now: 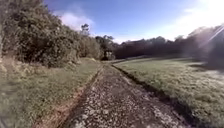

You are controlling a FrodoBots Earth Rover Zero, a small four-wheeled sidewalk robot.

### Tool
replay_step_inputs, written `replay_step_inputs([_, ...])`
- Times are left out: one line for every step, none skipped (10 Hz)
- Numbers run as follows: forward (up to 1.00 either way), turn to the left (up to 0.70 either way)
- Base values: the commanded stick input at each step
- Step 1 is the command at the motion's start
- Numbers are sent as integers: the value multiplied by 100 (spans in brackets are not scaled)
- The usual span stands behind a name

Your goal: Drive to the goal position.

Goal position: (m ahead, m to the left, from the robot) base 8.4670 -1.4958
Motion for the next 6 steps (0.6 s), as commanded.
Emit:
replay_step_inputs([85, 0])
replay_step_inputs([85, 0])
replay_step_inputs([85, 0])
replay_step_inputs([85, 0])
replay_step_inputs([85, -15])
replay_step_inputs([85, -26])
